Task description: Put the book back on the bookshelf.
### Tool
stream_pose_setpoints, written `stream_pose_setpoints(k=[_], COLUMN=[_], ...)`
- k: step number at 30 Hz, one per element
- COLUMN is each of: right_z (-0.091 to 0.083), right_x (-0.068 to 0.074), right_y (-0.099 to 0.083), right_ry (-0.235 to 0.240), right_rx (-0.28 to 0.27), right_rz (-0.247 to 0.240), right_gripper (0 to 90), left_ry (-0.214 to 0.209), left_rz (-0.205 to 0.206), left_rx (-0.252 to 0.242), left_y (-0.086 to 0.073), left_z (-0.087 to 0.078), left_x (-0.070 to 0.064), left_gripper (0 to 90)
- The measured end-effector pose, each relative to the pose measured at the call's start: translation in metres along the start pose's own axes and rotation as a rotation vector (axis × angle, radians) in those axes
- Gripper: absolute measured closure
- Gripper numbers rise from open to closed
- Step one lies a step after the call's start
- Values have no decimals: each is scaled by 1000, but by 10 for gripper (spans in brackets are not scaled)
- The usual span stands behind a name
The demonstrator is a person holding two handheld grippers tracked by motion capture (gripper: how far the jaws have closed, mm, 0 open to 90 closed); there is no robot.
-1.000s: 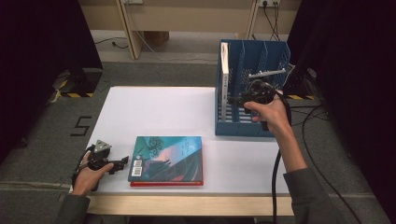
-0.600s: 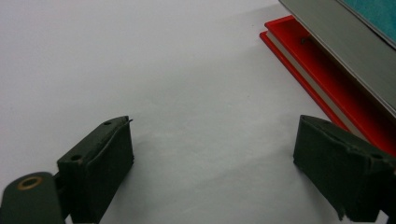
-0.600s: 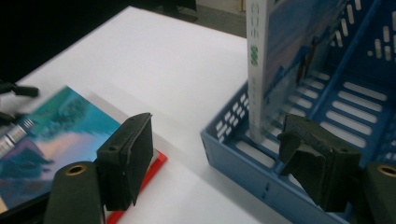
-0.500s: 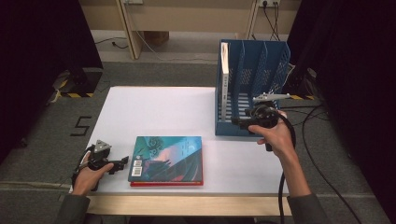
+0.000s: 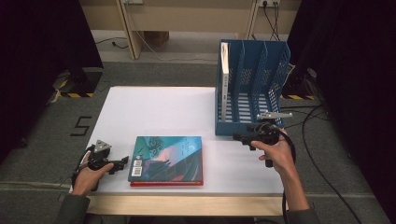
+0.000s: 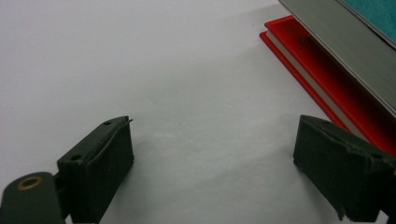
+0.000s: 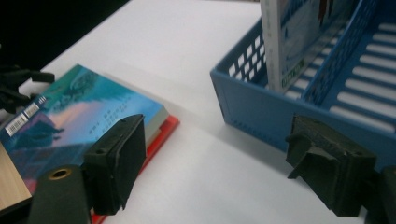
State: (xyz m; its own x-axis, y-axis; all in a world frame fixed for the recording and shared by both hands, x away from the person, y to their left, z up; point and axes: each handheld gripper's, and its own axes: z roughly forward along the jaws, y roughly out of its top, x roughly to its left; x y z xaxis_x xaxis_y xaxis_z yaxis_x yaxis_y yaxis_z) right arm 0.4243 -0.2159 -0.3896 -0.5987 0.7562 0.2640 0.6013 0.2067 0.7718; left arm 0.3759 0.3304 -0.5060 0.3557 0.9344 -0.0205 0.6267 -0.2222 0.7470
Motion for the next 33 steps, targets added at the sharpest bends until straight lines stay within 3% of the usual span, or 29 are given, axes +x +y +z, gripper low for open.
stream_pose_setpoints(k=[13, 33], right_z=[12, 42], right_x=[0, 20], right_y=[-23, -55], right_ry=[19, 81], right_rx=[34, 135], right_rz=[17, 2], right_gripper=[161, 186], left_ry=[-1, -1], left_rz=[0, 5], left_rx=[0, 2], left_y=[0, 0], left_z=[0, -1], left_x=[0, 0], left_gripper=[109, 112])
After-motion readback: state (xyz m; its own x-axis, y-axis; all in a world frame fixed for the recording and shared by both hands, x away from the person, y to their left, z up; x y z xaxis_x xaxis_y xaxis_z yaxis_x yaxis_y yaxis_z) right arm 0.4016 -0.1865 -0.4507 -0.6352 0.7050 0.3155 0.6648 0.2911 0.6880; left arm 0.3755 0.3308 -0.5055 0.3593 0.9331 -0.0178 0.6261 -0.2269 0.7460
